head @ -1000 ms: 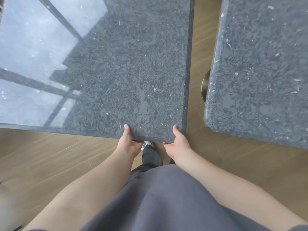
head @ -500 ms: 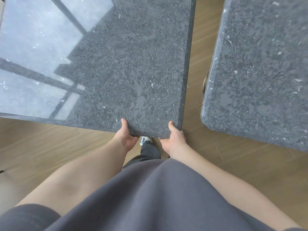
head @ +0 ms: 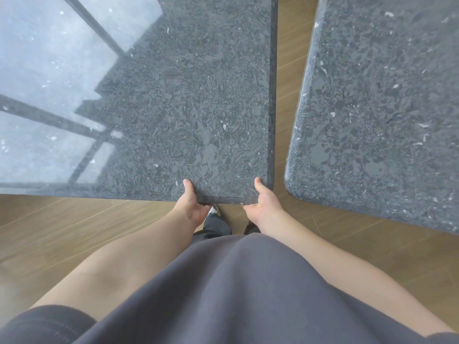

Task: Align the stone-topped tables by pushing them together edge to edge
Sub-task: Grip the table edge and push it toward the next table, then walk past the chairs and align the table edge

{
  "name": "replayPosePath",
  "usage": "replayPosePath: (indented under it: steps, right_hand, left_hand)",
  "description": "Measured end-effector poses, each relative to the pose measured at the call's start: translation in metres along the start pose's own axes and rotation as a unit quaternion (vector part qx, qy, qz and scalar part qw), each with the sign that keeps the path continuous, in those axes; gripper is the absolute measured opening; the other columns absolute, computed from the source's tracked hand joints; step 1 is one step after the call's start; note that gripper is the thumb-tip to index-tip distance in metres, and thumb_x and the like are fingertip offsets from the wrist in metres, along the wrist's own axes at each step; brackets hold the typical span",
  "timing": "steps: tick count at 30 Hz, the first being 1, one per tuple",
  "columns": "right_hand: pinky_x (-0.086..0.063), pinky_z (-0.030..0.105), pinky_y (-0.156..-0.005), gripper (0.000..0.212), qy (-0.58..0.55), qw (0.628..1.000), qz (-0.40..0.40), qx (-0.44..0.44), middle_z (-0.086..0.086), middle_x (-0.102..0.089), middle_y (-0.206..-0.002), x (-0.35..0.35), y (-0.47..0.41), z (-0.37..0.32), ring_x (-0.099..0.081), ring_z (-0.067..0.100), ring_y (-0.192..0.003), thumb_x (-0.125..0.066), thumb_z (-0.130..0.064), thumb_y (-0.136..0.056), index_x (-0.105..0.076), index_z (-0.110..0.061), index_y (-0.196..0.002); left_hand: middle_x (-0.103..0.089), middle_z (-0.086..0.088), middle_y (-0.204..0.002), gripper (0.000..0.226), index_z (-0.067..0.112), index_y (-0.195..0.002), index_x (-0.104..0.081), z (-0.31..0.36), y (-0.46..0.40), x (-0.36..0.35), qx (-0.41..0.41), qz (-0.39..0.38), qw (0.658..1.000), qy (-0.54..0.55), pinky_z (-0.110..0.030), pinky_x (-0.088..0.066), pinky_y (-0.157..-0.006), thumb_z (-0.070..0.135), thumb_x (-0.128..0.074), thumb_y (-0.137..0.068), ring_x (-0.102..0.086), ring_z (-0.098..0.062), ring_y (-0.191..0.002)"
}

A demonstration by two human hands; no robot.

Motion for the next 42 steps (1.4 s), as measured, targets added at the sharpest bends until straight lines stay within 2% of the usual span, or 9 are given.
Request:
replayPosePath:
  steps: [5,8,12,17,26,33,36,38,42]
  right_hand:
    - [-0.055,0.055,-0.092,0.042,0.016,1.0,0.025,0.001,0.011,-0.07,-0.118,0.006,-0.001,-0.016,-0.069,0.033,-0.105,-0.082,-0.03,-0.083,-0.064,-0.016,-0.118]
    - [-0.056,0.055,-0.088,0.036,-0.001,1.0,0.017,-0.006,0.012,-0.07,-0.117,0.005,-0.002,-0.022,-0.068,0.034,-0.105,-0.08,-0.026,-0.084,-0.064,-0.015,-0.115]
    - [-0.053,0.054,-0.097,0.023,-0.01,1.0,0.008,-0.013,0.011,-0.07,-0.116,0.004,-0.002,-0.028,-0.067,0.033,-0.107,-0.079,-0.024,-0.086,-0.065,-0.012,-0.101]
    - [-0.05,0.055,-0.102,0.043,-0.024,1.0,0.005,-0.014,0.012,-0.067,-0.125,0.005,0.001,-0.036,-0.065,0.034,-0.114,-0.078,-0.022,-0.087,-0.062,-0.013,-0.125]
    - [-0.049,0.053,-0.102,0.025,-0.011,0.999,0.0,-0.031,0.013,-0.067,-0.123,0.004,0.003,-0.038,-0.066,0.033,-0.109,-0.078,-0.024,-0.087,-0.062,-0.014,-0.101]
    - [-0.048,0.05,-0.104,0.037,0.026,0.999,0.005,-0.024,0.009,-0.063,-0.126,-0.001,0.007,-0.042,-0.062,0.031,-0.113,-0.071,-0.032,-0.092,-0.058,-0.015,-0.123]
    - [-0.043,0.048,-0.11,0.052,0.054,0.998,0.009,-0.018,0.009,-0.059,-0.134,0.001,0.006,-0.04,-0.057,0.03,-0.125,-0.068,-0.035,-0.094,-0.051,-0.015,-0.138]
    - [-0.041,0.048,-0.113,0.049,0.07,0.997,0.011,-0.012,0.011,-0.057,-0.137,0.001,0.009,-0.037,-0.055,0.031,-0.127,-0.066,-0.028,-0.096,-0.049,-0.013,-0.14]
    - [-0.041,0.043,-0.113,0.024,0.127,0.992,0.014,0.003,0.016,-0.054,-0.139,-0.001,0.017,-0.029,-0.056,0.029,-0.12,-0.054,-0.01,-0.1,-0.051,-0.008,-0.123]
  left_hand:
    - [-0.058,-0.013,-0.143,0.06,0.011,-0.139,-0.049,-0.011,0.002,-0.013,0.003,0.006,1.0,0.008,-0.051,-0.042,-0.112,0.054,-0.056,-0.098,-0.058,-0.031,-0.13]
    - [-0.058,-0.013,-0.143,0.064,0.011,-0.143,-0.047,-0.015,0.004,-0.018,0.003,0.014,1.0,0.01,-0.05,-0.042,-0.113,0.055,-0.056,-0.097,-0.058,-0.031,-0.129]
    - [-0.057,-0.012,-0.144,0.065,0.012,-0.144,-0.047,-0.017,0.006,-0.023,-0.003,0.017,1.0,0.012,-0.05,-0.043,-0.112,0.056,-0.057,-0.097,-0.058,-0.03,-0.13]
    - [-0.057,-0.012,-0.145,0.065,0.013,-0.144,-0.046,-0.021,0.006,-0.029,-0.01,0.014,1.0,0.017,-0.051,-0.044,-0.111,0.056,-0.055,-0.097,-0.058,-0.03,-0.13]
    - [-0.056,-0.014,-0.145,0.063,0.012,-0.144,-0.045,-0.024,0.014,-0.033,0.002,0.008,0.999,0.038,-0.052,-0.043,-0.111,0.053,-0.056,-0.098,-0.056,-0.034,-0.131]
    - [-0.054,-0.021,-0.144,0.056,0.003,-0.145,-0.044,-0.018,0.026,-0.022,0.043,-0.044,0.997,0.038,-0.049,-0.039,-0.115,0.038,-0.055,-0.103,-0.055,-0.036,-0.132]
    - [-0.043,-0.025,-0.151,0.056,0.001,-0.154,-0.029,-0.015,0.034,-0.011,0.026,-0.049,0.997,0.044,-0.046,-0.035,-0.118,0.021,-0.049,-0.106,-0.045,-0.037,-0.14]
    - [-0.032,-0.026,-0.158,0.061,0.0,-0.157,-0.018,-0.012,0.039,-0.006,0.015,-0.06,0.997,0.042,-0.047,-0.031,-0.12,0.017,-0.046,-0.106,-0.035,-0.039,-0.147]
    - [-0.043,-0.027,-0.15,0.055,-0.005,-0.154,-0.023,-0.005,0.049,0.011,-0.01,-0.067,0.997,0.03,-0.046,-0.039,-0.116,0.015,-0.041,-0.106,-0.045,-0.039,-0.139]
Point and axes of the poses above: each hand's wrist, its own y-axis away from the middle knuckle, its own x-axis out of the back of the hand, z = x × y, the point moved 9 cm from there along -y, towards the middle knuckle
